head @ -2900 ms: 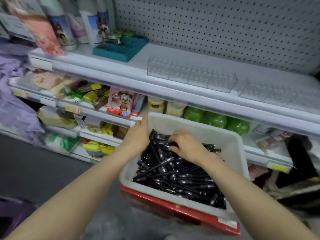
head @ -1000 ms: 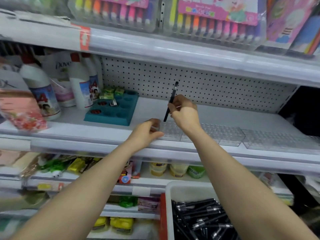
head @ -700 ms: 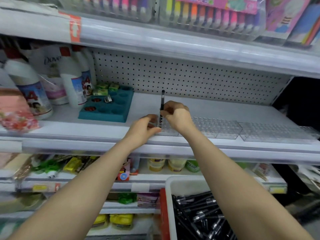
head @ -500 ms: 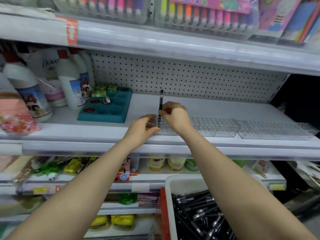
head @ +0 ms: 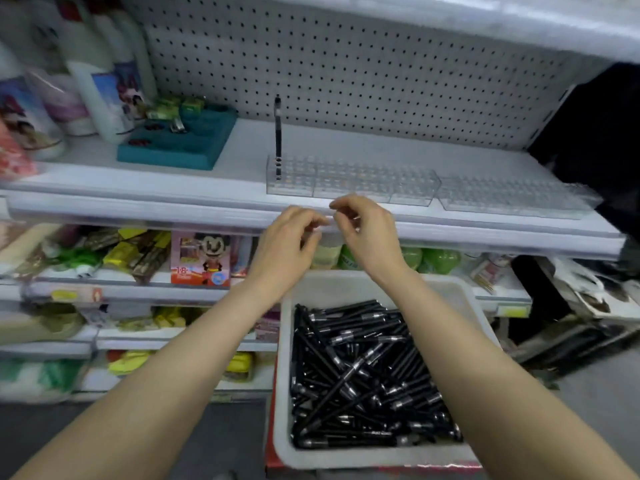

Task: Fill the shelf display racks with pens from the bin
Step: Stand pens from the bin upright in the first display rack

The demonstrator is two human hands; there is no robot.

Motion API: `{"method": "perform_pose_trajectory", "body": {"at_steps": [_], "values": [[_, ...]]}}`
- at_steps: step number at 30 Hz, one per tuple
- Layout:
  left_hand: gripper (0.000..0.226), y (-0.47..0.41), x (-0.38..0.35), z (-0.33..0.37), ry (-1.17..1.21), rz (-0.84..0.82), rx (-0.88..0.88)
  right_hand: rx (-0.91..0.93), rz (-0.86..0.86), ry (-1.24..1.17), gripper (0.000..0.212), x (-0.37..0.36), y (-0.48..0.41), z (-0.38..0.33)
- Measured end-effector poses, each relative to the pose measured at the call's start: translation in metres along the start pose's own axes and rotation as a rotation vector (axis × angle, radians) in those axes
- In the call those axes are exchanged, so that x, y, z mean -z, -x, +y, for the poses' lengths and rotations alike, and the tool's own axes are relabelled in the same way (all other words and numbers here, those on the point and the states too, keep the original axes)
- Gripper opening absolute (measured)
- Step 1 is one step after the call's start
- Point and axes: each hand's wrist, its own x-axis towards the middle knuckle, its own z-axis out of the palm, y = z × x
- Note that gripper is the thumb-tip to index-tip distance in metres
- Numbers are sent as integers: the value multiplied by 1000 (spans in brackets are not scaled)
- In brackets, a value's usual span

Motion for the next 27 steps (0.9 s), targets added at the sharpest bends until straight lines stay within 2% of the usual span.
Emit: {"method": "perform_pose_trajectory", "body": {"at_steps": [3,6,9,12,15,18,20,24,27], "values": [[31,31,-36,1,-74,-140,42,-68,-93,19,24,10,43,25],[42,53,-57,1,-206,-227,59,-146,-332,88,29,13,75,51],[51,63,-63,5,-307,-237,40,-142,-528,186,29,9,96,69],[53,63,-62,8,-330,-218,39,-51,-558,281,23,2,110,73],[53,62,-61,9,-341,-209,44,3,-575,341,26,-3,111,73],[55,65,-62,11,-380,-212,11,-6,-610,299,25,-2,109,74],[56,66,-62,11,-415,-219,-2,-15,-635,289,17,1,108,74],[59,68,-62,12,-449,-239,-2,-50,-749,368,21,7,107,70],[55,67,-61,12,-417,-243,15,-57,-793,373,14,15,100,67]]}}
